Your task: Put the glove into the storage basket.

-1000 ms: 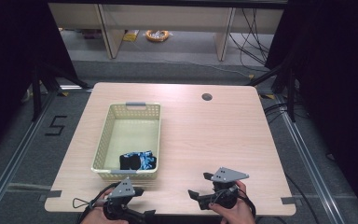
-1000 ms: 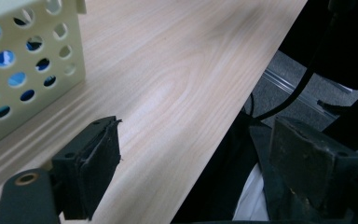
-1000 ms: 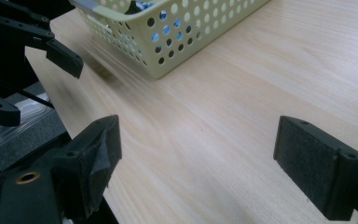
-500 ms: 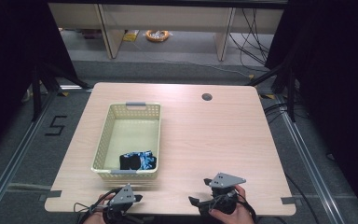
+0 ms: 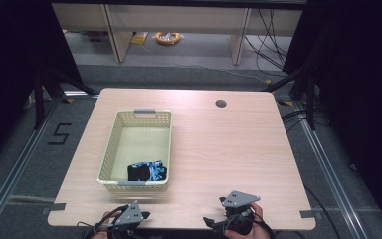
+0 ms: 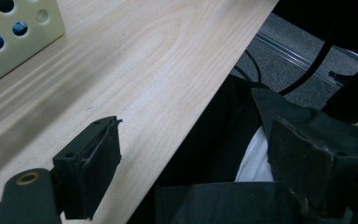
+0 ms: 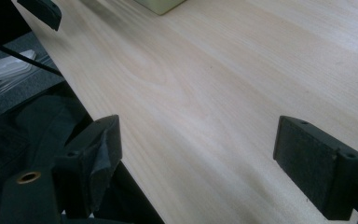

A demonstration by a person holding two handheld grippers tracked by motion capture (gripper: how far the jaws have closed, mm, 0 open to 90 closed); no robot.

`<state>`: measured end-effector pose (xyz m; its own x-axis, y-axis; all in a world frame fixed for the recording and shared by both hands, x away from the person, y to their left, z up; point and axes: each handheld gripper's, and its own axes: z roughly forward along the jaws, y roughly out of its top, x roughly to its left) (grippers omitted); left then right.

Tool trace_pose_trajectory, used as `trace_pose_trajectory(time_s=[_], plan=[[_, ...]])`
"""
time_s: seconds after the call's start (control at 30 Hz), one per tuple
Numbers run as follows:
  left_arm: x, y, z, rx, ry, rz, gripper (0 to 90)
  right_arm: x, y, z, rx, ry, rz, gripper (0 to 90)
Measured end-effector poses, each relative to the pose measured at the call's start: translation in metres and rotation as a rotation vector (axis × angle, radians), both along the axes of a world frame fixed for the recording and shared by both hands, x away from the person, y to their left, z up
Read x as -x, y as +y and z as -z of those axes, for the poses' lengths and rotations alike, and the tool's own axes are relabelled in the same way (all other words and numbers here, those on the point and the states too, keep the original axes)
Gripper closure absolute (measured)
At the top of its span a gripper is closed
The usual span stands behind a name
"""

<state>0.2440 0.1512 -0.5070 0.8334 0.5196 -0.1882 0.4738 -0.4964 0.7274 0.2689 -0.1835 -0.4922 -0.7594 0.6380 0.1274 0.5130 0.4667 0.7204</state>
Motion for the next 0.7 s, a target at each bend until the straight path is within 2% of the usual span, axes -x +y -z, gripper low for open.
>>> trace_pose_trajectory(time_s=[0.03,0.1,0.13,0.17,0.2,0.3,0.33,0.5,0.53,0.57,0.7], plan=[[0.0,0.0,0.0,0.0,0.0,0.0,16.5,0.0,0.0,0.0,0.0,0.0,0.0,16.2],[0.0015,-0.0008,0.0014,0.026,0.024,-0.022,16.5,0.0011,0.0001,0.0005,0.022,0.002,0.014,16.1],[0.0001,0.001,0.0005,0.001,0.001,-0.012,16.5,0.0013,0.0004,0.0006,0.025,0.005,0.015,16.2],[-0.0005,0.0014,0.0002,0.0,-0.003,-0.009,16.6,0.0016,0.0008,0.001,0.025,0.007,0.018,16.2],[-0.0009,0.0016,0.0004,0.008,-0.001,-0.011,16.5,0.0004,0.0004,0.0015,0.029,-0.007,0.005,16.1],[-0.0006,0.0021,0.0009,0.002,0.01,-0.027,16.5,0.0003,0.0011,0.0026,0.039,-0.006,-0.001,16.1],[-0.0013,0.0028,0.0005,0.007,-0.001,-0.015,16.5,0.0011,0.0018,0.0029,0.052,0.007,0.003,16.2],[-0.0011,0.0027,0.0006,0.012,0.005,-0.024,16.5,0.0009,0.0029,0.0039,0.048,-0.004,-0.004,16.1],[-0.0009,0.002,0.001,0.024,0.008,-0.026,16.5,0.0008,0.0029,0.004,0.048,-0.005,-0.004,16.1],[-0.001,0.0027,0.0013,0.007,0.014,-0.037,16.5,0.0008,0.0029,0.004,0.048,-0.005,-0.004,16.1],[-0.0015,0.0027,0.0019,0.002,0.013,-0.035,16.5,0.0006,0.0022,0.0041,0.055,0.003,0.003,16.2]])
